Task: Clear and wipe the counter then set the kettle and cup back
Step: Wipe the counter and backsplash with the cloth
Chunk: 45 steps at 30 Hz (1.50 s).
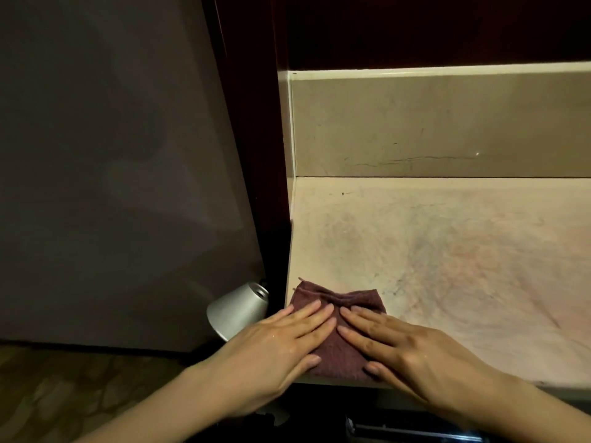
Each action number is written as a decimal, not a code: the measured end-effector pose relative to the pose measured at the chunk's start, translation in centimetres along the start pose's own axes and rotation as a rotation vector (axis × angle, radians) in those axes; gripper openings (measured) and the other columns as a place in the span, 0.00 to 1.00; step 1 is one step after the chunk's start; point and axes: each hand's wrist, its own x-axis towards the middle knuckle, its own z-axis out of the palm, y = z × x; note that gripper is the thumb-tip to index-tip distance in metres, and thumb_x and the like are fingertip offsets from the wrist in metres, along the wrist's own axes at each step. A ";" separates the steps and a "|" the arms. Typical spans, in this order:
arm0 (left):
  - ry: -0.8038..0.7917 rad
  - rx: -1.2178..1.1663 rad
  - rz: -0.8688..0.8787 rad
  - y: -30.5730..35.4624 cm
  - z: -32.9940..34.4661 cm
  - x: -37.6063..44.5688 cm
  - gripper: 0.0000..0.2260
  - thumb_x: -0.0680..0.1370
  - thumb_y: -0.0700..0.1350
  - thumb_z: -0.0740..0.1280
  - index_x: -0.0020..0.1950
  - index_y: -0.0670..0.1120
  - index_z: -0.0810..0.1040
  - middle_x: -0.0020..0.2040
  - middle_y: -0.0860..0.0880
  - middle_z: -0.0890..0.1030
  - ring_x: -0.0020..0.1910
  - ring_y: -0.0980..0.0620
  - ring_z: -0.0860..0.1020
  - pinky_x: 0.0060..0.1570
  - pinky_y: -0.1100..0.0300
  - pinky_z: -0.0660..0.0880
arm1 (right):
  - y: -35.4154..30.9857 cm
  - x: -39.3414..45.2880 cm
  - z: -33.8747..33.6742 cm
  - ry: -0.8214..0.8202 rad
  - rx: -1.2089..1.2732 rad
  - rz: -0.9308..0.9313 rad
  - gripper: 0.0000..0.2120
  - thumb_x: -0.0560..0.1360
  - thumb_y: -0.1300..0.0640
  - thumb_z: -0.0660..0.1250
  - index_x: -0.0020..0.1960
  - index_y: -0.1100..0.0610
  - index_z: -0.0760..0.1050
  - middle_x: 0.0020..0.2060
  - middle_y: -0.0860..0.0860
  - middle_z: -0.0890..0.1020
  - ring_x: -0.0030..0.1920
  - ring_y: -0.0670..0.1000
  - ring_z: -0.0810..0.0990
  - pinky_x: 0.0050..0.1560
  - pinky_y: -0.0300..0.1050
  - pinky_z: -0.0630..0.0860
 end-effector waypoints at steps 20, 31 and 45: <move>-0.103 0.019 -0.177 -8.7 -3.7 15.9 0.25 0.84 0.49 0.48 0.78 0.44 0.44 0.79 0.47 0.45 0.77 0.53 0.43 0.76 0.57 0.45 | 13.9 12.1 -1.5 -0.052 0.087 0.155 0.22 0.83 0.51 0.51 0.77 0.51 0.56 0.77 0.47 0.55 0.76 0.45 0.54 0.73 0.46 0.60; -0.165 -0.015 -0.367 -10.9 -6.1 22.4 0.24 0.84 0.46 0.48 0.78 0.40 0.44 0.79 0.43 0.44 0.78 0.46 0.44 0.75 0.55 0.45 | 19.4 17.2 -1.5 -0.064 0.062 0.224 0.22 0.83 0.52 0.51 0.77 0.52 0.57 0.77 0.49 0.56 0.75 0.49 0.58 0.70 0.42 0.59; -0.119 -0.091 -0.343 -11.3 -5.5 22.5 0.24 0.84 0.47 0.48 0.78 0.42 0.44 0.79 0.45 0.43 0.77 0.48 0.42 0.74 0.56 0.44 | 20.9 16.8 -1.4 -0.047 0.101 0.144 0.22 0.83 0.51 0.52 0.76 0.50 0.58 0.76 0.47 0.57 0.76 0.48 0.57 0.72 0.44 0.61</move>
